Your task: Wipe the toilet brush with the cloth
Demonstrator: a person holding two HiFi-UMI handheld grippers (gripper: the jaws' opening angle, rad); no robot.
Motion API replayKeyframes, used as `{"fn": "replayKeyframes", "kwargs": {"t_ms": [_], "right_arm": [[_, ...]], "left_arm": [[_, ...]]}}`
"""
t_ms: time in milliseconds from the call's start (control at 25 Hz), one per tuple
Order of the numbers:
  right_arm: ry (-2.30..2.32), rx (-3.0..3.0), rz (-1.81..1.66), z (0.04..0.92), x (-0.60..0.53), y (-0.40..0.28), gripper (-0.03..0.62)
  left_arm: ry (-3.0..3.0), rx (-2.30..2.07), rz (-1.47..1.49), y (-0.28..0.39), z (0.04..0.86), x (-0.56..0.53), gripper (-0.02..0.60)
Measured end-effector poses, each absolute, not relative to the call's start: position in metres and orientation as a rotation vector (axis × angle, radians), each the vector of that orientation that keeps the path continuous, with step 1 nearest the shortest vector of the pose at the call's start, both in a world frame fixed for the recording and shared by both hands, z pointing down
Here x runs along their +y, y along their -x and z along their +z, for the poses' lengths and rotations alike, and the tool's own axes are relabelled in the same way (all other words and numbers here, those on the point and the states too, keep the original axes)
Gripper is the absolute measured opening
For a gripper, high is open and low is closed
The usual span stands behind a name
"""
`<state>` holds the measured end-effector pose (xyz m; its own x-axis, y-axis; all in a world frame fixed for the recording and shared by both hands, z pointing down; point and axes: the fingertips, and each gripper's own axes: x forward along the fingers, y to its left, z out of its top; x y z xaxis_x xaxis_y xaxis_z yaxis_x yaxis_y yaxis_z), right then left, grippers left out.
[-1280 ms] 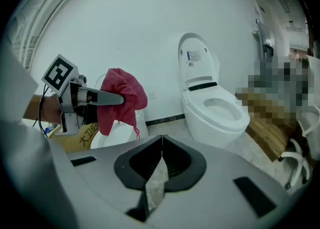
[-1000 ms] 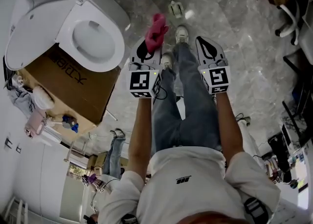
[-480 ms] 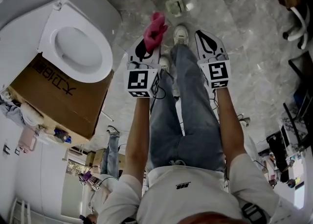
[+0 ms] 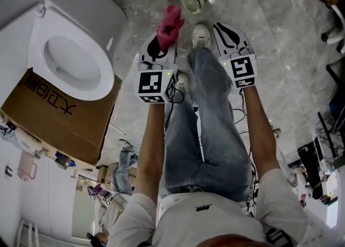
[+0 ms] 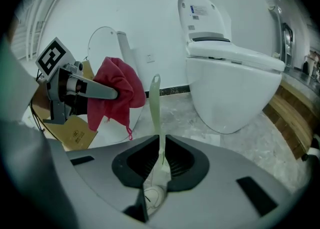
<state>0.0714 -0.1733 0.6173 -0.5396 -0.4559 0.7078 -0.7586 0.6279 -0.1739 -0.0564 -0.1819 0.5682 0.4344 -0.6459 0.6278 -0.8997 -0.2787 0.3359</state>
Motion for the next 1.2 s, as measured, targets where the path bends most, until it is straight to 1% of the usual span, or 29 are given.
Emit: {"fn": "replayKeyframes", "kwargs": {"t_ms": [480, 800, 1040, 1200], "right_arm": [[-0.982, -2.28, 0.482, 0.697, -0.159, -0.058, 0.07], [-1.013, -2.351, 0.402, 0.748, -0.167, -0.046, 0.098], [-0.974, -2.401, 0.304, 0.783, -0.175, -0.032, 0.135], [-0.972, -2.421, 0.241, 0.802, -0.183, -0.026, 0.137]], "left_arm": [[-2.179, -1.262, 0.439, 0.056, 0.635, -0.16, 0.086], [-2.305, -1.249, 0.385, 0.051, 0.676, -0.172, 0.087], [-2.374, -1.248, 0.339, 0.042, 0.7, -0.179, 0.087], [-2.411, -1.248, 0.296, 0.033, 0.707, -0.184, 0.087]]}}
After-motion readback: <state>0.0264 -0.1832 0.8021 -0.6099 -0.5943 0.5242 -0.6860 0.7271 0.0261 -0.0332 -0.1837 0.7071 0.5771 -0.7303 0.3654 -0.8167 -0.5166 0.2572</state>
